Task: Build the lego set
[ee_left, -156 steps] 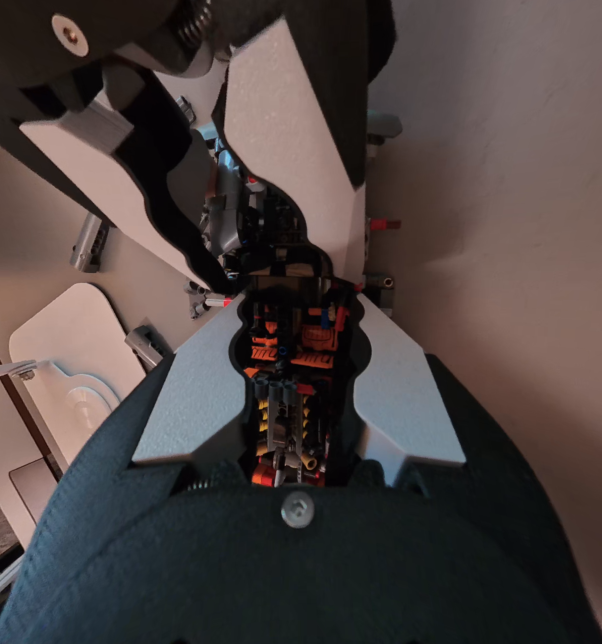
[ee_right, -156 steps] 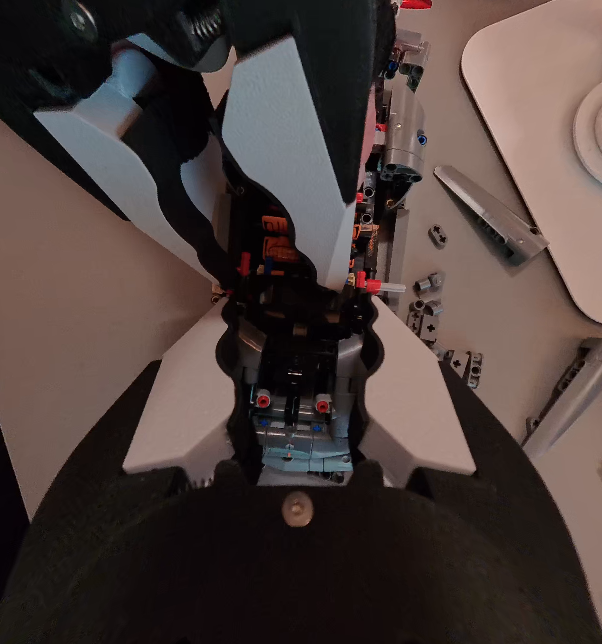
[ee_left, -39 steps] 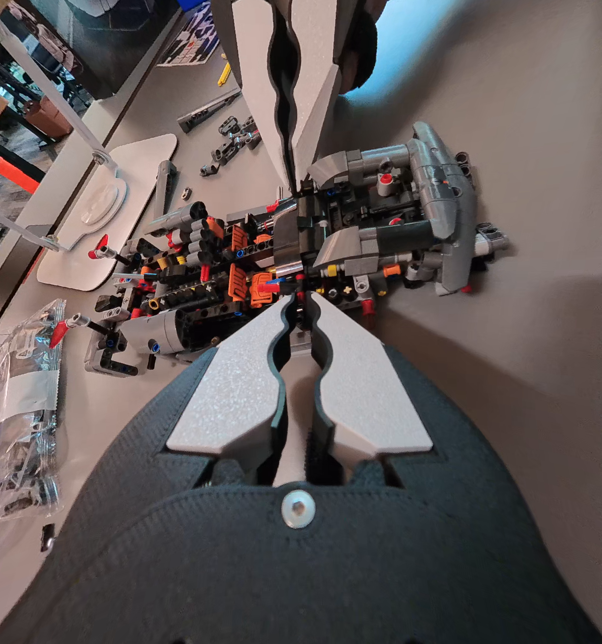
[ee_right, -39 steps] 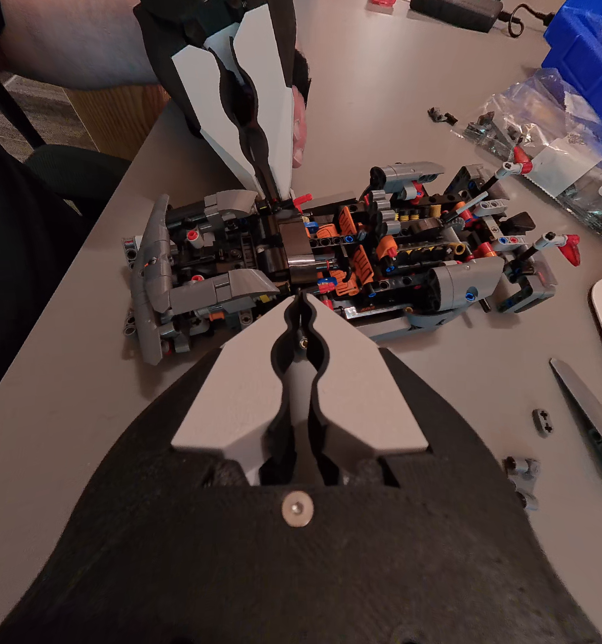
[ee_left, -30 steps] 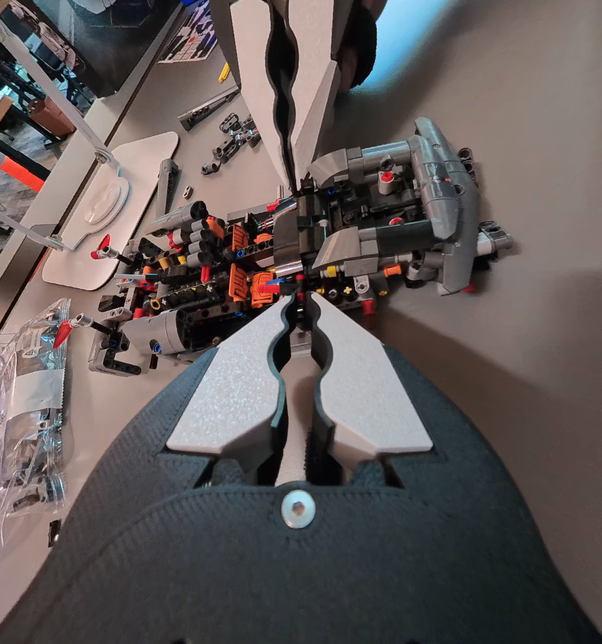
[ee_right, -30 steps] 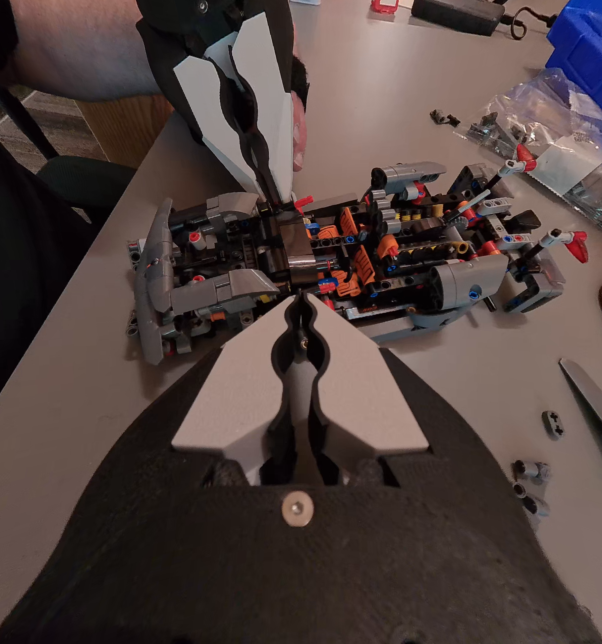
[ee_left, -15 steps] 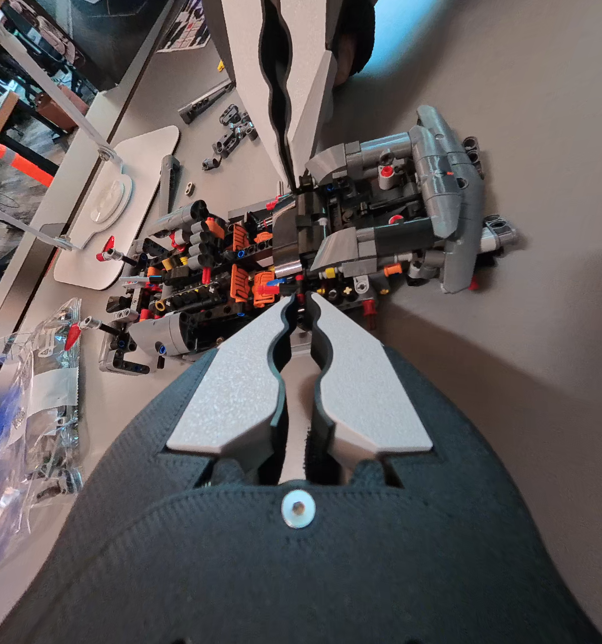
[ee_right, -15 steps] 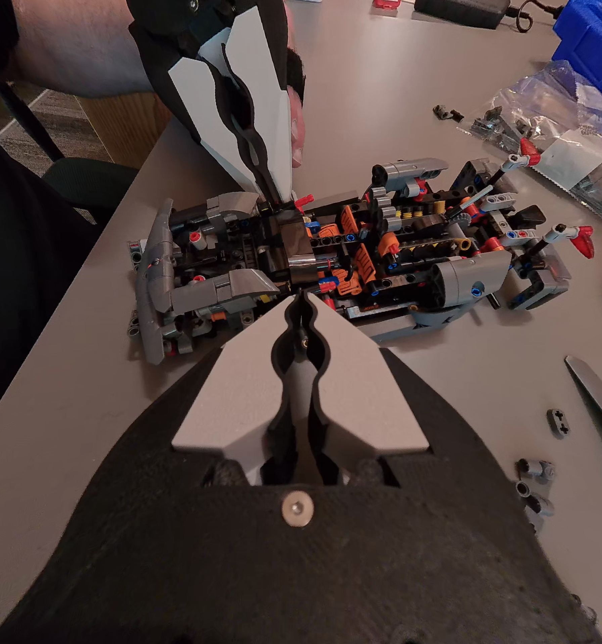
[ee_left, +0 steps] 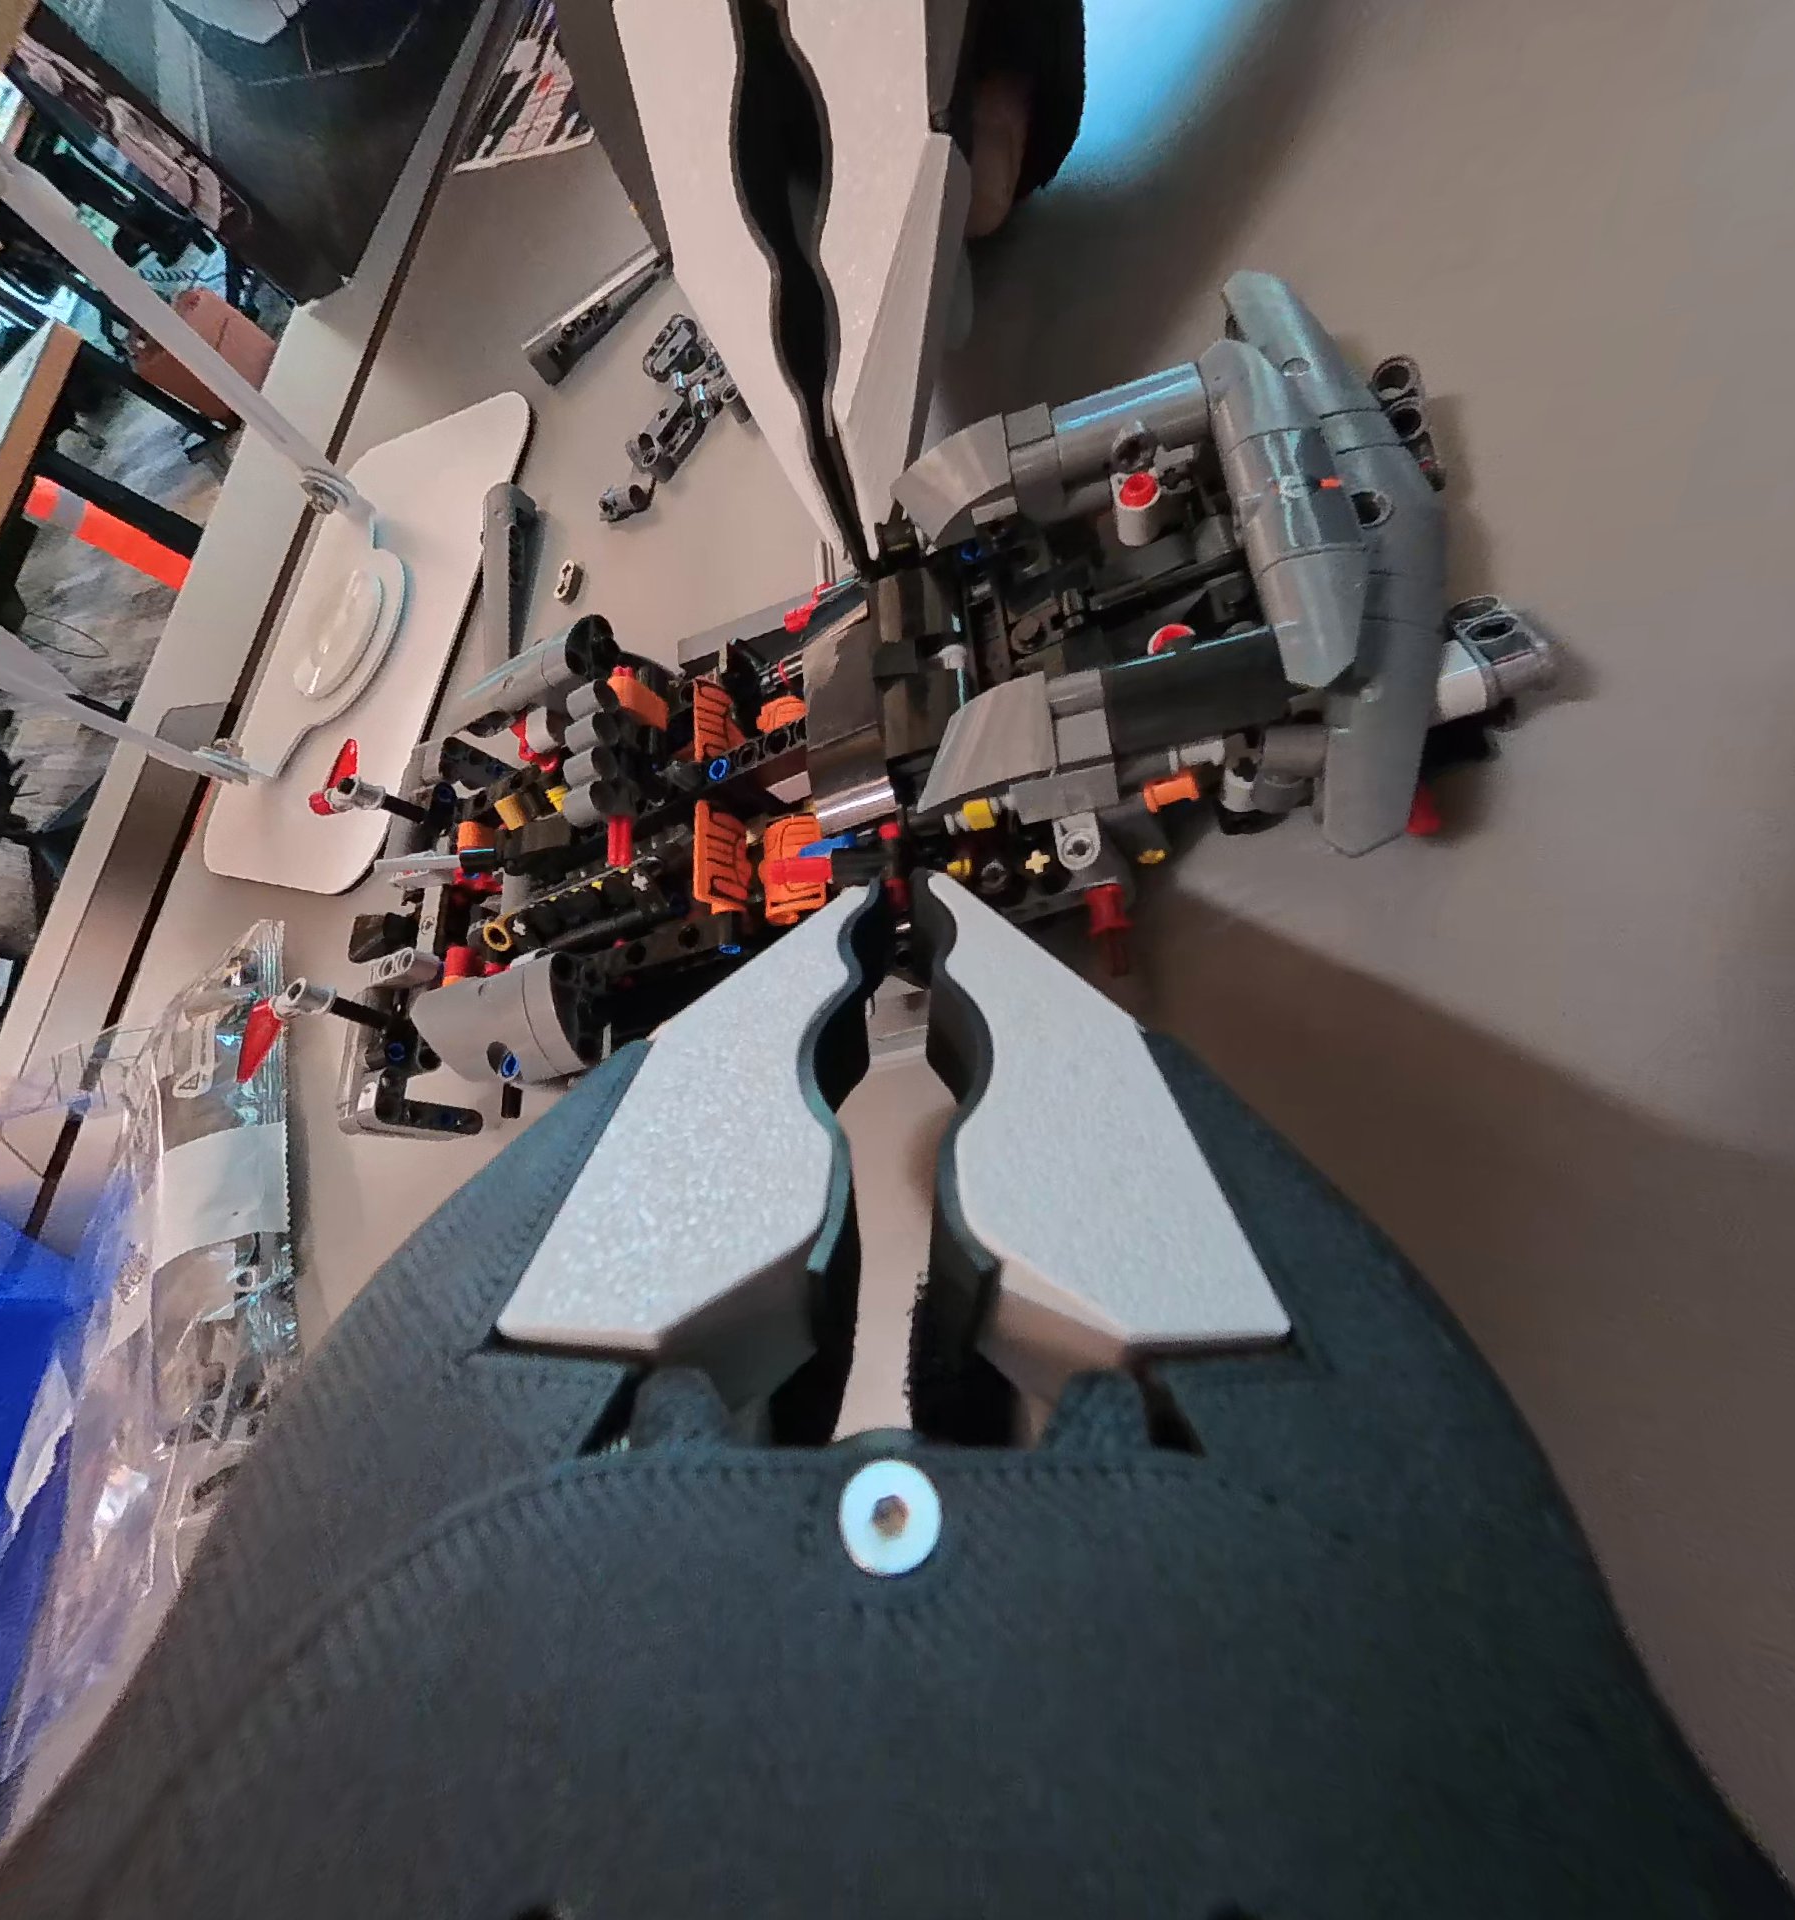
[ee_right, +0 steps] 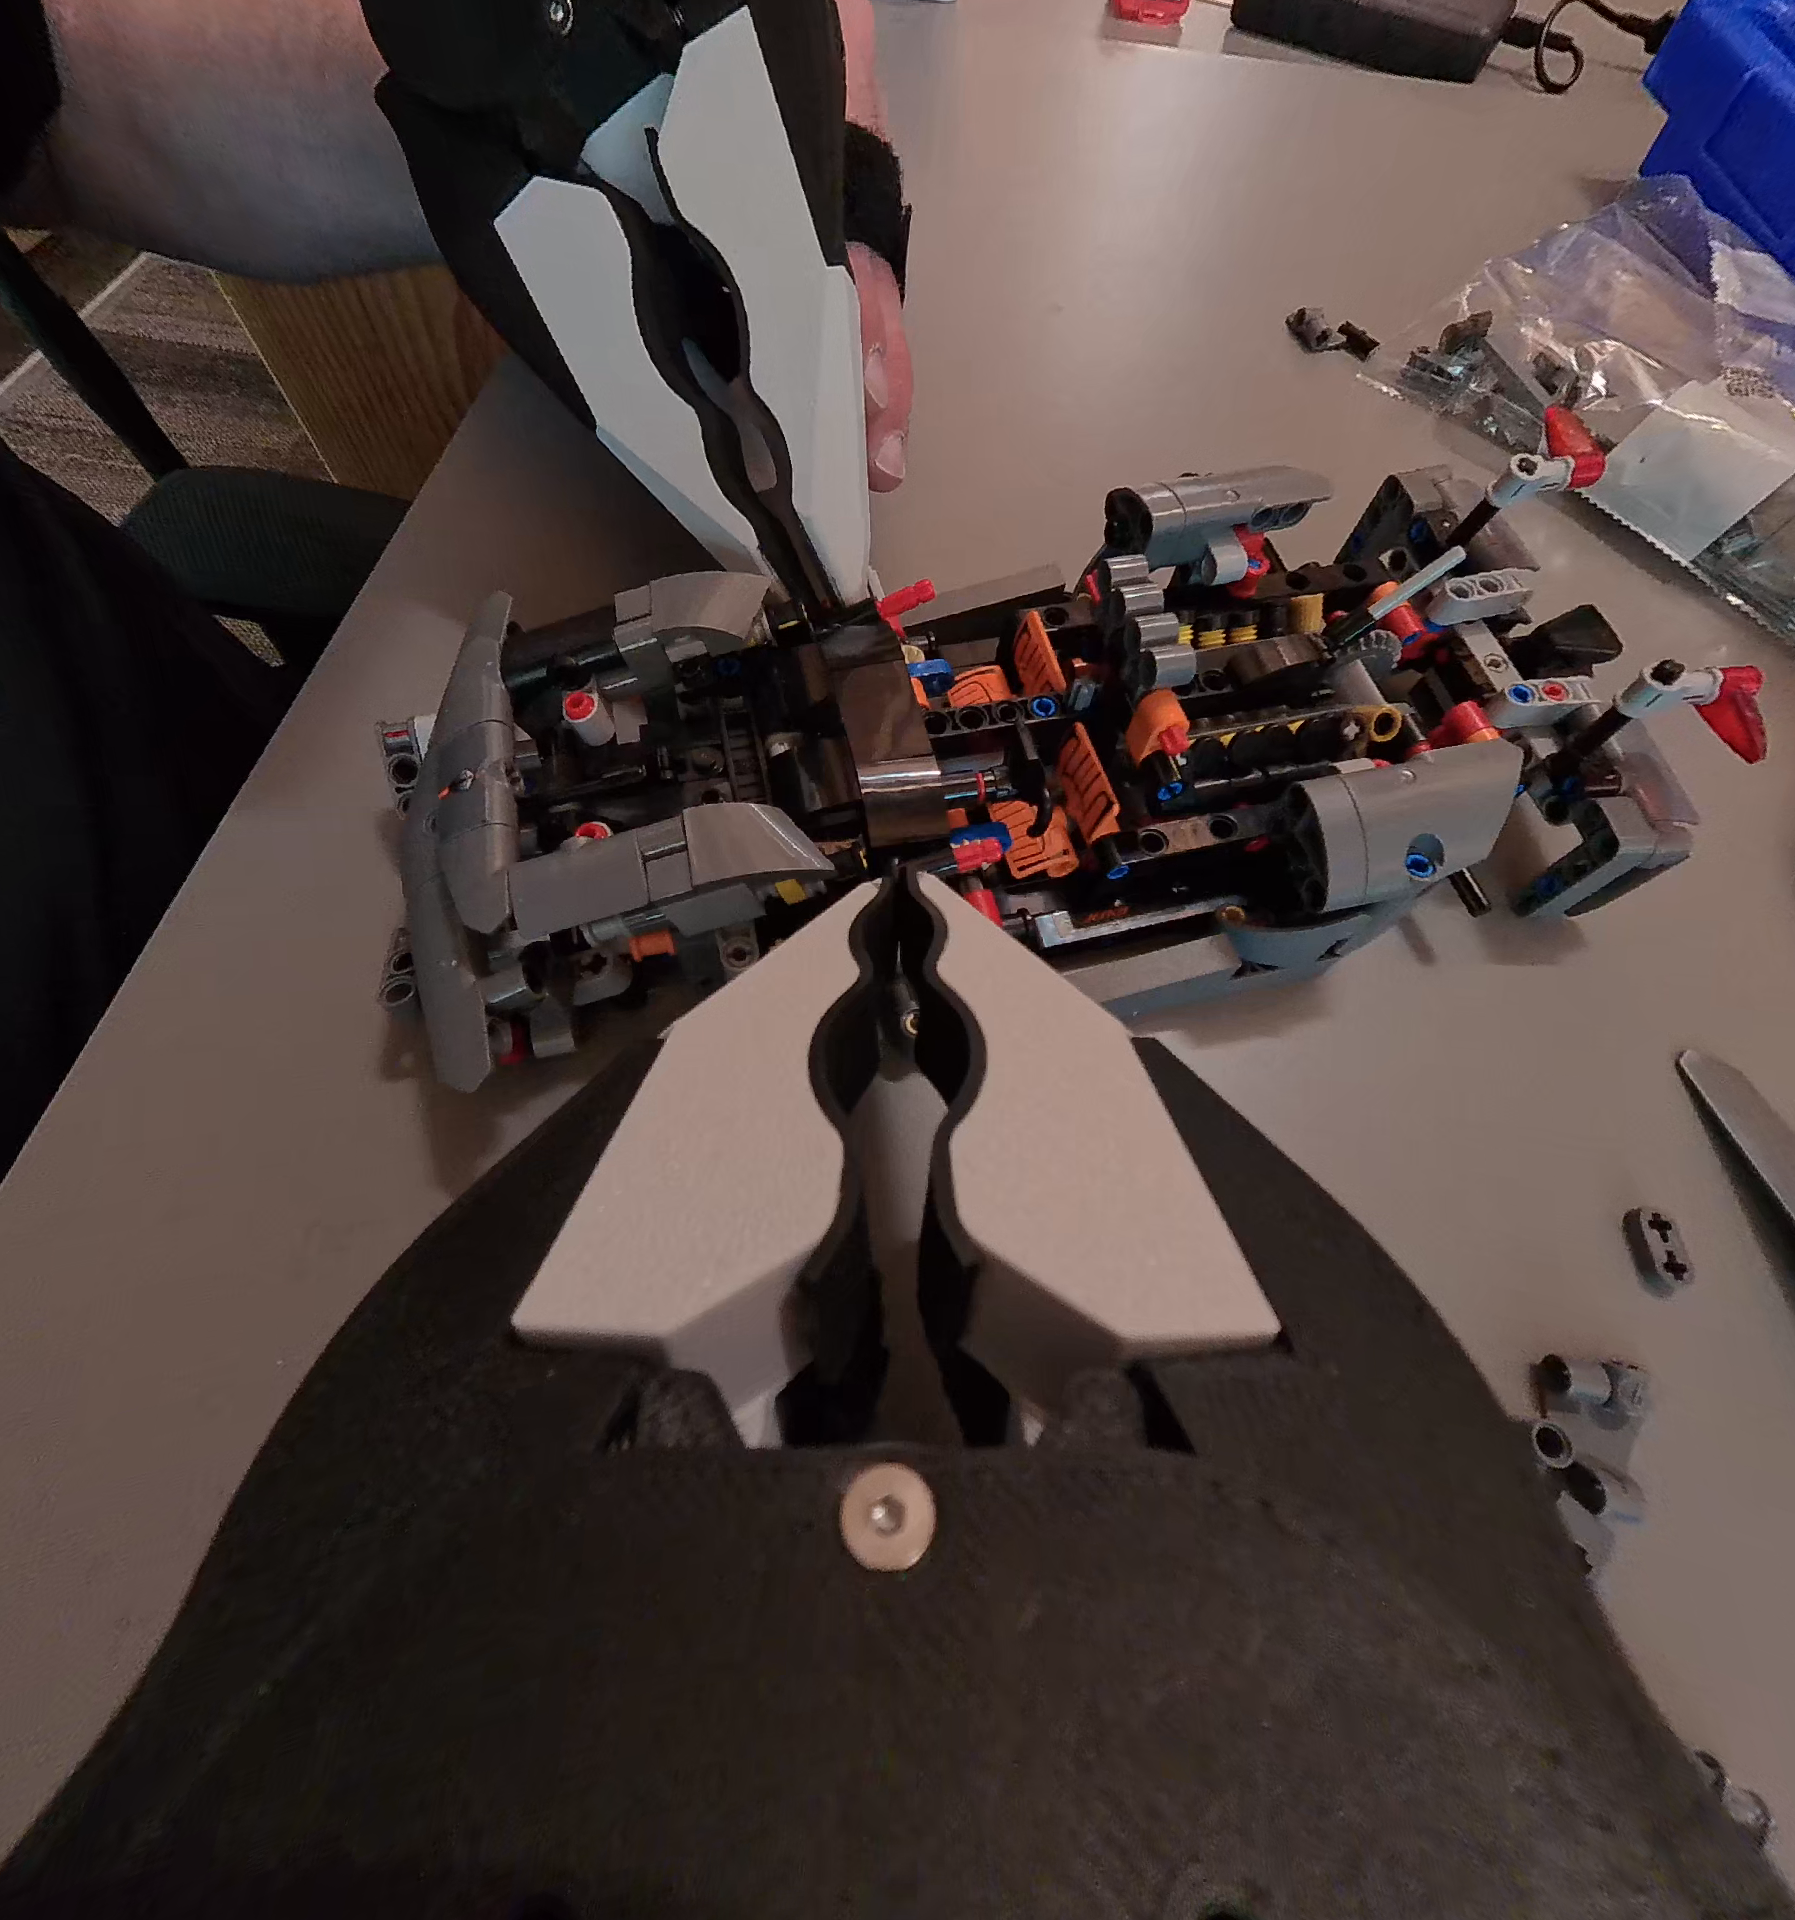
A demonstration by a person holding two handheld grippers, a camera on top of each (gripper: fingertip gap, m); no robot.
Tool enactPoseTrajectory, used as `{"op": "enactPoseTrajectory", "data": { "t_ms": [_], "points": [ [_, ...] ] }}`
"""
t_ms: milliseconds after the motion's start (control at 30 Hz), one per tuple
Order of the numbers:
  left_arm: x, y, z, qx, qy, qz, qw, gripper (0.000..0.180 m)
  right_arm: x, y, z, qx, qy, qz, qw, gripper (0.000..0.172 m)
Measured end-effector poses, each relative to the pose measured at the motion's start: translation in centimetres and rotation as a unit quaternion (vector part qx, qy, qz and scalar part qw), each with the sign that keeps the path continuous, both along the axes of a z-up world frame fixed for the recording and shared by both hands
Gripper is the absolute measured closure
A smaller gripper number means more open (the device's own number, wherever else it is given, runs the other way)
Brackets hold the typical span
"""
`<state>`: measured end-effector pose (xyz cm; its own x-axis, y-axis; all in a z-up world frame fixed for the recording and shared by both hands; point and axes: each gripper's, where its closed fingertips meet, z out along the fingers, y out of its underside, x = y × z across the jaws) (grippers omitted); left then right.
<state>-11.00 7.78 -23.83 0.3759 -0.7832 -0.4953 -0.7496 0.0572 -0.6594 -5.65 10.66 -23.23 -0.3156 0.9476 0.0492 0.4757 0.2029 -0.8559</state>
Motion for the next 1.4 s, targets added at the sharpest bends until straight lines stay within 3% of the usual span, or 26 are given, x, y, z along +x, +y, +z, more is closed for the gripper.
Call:
{"op": "enactPoseTrajectory", "data": {
  "t_ms": [400, 1000, 1400],
  "points": [
    [-0.45, -0.04, 0.22, 0.024, -0.045, 0.009, 0.999, 0.178, -0.08, -0.03, 0.03, 0.006, 0.004, -0.001, 1.0, 0.172],
    [-0.37, -0.16, 0.67, 0.083, -0.033, -0.02, 0.996, 0.178, -0.06, -0.11, 0.04, 0.005, 0.004, 0.0, 1.0, 0.172],
    [-0.27, 0.06, 0.52, 0.066, -0.033, -0.028, 0.997, 0.179, -0.05, -0.15, 0.03, -0.001, 0.001, 0.002, 1.0, 0.172]
  ]
}}
